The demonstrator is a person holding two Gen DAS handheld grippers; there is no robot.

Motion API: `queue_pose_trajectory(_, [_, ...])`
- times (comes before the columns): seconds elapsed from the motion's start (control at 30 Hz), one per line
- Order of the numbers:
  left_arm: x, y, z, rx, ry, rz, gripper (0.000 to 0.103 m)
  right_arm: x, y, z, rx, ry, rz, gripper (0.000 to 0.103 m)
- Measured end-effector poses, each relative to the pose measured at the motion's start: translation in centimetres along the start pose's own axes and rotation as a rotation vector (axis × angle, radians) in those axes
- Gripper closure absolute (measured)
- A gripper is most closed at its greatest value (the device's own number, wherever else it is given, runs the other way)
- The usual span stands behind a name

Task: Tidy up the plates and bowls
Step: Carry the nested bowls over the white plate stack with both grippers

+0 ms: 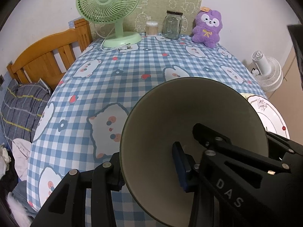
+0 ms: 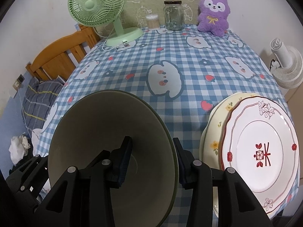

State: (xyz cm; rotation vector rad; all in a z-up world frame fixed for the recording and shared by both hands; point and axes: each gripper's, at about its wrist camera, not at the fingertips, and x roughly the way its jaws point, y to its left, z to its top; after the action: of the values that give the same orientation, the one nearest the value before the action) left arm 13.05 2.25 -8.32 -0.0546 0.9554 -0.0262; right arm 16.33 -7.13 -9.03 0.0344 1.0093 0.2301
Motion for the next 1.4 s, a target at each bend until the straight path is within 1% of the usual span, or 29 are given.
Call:
queue_pose_trajectory(0.07, [0.1,0.1,0.0,0.000,-0.007,-0.003,0.060,0.0,0.0,-0.1,0.008,-0.006,0.005,0.052])
queue_pose_trajectory(0.1, [0.2,0.2,-0.1,-0.003,-0.004,-0.008,0.057,0.1,0.0,-0.1,0.007,-0.004,0.010,0.052])
queue_pose_trajectory(0.13, [0.4,0.5,-0.2,-0.017,0.005,-0.037,0.054,0.2,-0.1,-0.1,0.011,0.002,0.020,0.051])
queue_pose_trajectory(0.17, [0.5,0.7,-0.3,-0.025,0.007,-0.048,0.052,0.4,-0.2,-0.1,0.020,0.008,0.027,0.047])
queue_pose_trajectory(0.2, [0.5,0.9,-0.3,-0.025,0.007,-0.048,0.050,0.5,-0.3,0.0,0.027,0.016,0.028,0.041])
queue_pose_trajectory(0.23, [0.4,0.8,-0.3,-0.024,0.007,-0.048,0.049,0.6,-0.4,0.0,0.029,0.023,0.022,0.038])
queue_pose_trajectory(0.3, [0.4,0.8,-0.4,-0.020,0.006,-0.050,0.048,0.6,-0.6,-0.1,0.043,0.029,0.027,0.038])
queue_pose_trajectory(0.43, [0.3,0.5,-0.6,-0.020,0.004,-0.058,0.048,0.6,-0.6,-0.2,0.051,0.037,0.028,0.038])
queue_pose_trajectory(0.47, [0.2,0.5,-0.6,-0.019,0.008,-0.070,0.049,0.6,-0.5,-0.3,0.051,0.039,0.038,0.040])
queue_pose_trajectory(0.5, [0.2,0.4,-0.7,-0.020,0.011,-0.084,0.052,0.6,-0.4,-0.4,0.047,0.041,0.047,0.045])
queue_pose_trajectory(0.53, [0.2,0.4,-0.7,-0.023,0.012,-0.087,0.052,0.5,-0.2,-0.4,0.039,0.038,0.043,0.047])
queue_pose_trajectory(0.83, [0.0,0.4,-0.5,-0.024,0.007,-0.087,0.053,0.2,-0.1,-0.2,0.048,0.043,0.040,0.047])
queue_pose_trajectory(1.13, [-1.2,-1.0,0.5,-0.008,-0.006,-0.090,0.053,-1.3,-1.0,0.5,0.057,0.022,0.034,0.047])
queue_pose_trajectory(1.4, [-2.9,-2.7,1.7,0.022,-0.046,-0.084,0.053,-3.8,-2.1,1.5,0.074,-0.029,0.037,0.047])
